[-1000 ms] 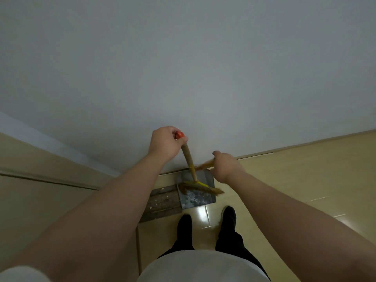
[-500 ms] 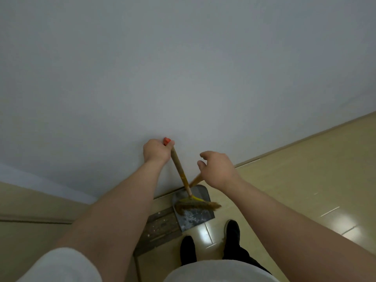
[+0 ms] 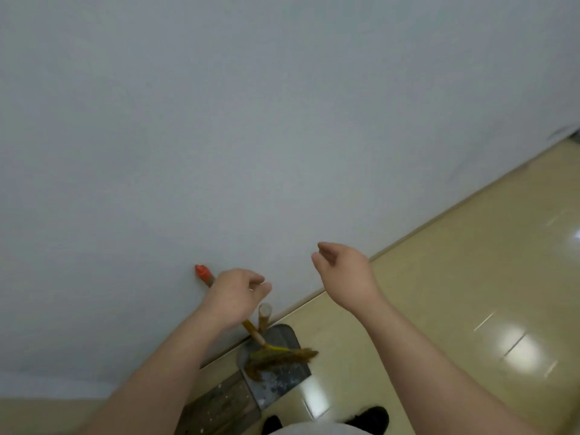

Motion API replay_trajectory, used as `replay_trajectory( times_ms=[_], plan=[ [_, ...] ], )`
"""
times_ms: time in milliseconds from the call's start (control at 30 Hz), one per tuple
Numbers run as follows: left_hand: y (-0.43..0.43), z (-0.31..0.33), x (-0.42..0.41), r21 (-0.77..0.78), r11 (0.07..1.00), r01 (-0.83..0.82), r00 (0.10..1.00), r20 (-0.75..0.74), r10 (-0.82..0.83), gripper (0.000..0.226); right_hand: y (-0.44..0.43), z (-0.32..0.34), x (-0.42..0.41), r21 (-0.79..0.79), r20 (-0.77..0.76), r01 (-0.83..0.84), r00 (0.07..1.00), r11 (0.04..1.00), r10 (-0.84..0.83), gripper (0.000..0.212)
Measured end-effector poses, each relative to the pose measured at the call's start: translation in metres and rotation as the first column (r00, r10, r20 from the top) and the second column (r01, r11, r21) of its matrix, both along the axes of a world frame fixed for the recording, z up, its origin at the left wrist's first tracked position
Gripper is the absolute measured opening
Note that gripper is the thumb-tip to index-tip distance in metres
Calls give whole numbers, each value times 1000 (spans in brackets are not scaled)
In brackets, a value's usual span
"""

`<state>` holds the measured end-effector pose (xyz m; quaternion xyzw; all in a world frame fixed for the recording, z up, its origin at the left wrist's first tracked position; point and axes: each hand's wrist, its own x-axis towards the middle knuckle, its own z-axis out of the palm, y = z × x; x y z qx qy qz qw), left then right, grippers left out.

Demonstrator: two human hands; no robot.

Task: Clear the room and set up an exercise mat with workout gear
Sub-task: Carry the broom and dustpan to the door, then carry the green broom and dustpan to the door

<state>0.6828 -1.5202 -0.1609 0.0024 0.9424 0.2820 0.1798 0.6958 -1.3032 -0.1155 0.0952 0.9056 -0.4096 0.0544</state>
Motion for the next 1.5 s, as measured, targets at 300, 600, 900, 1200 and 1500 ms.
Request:
replay_trajectory(
  times_ms=[300, 600, 900, 1200, 1500],
  plan=[
    [122, 123, -42, -78, 963, 259, 846, -462, -265, 38, 127, 81, -4, -192, -254, 216, 931, 957, -261, 37],
    [306, 168, -72, 55, 898, 437, 756, -563, -334, 35, 278, 117, 3, -182, -360, 378, 833, 908, -420, 39],
    [475, 172, -90, 159, 820, 549, 720, -588, -368, 34, 421, 125, 15, -70, -364, 528, 776, 846, -515, 41],
    [649, 162, -157, 139, 736, 663, 664, -563, -492, 35, 583, 116, -17, -45, -349, 678, 678, 734, -647, 43],
    [863, 175, -266, 89, 648, 756, 581, -548, -602, 37, 780, 126, -111, 25, -349, 744, 632, 667, -692, 46]
  ],
)
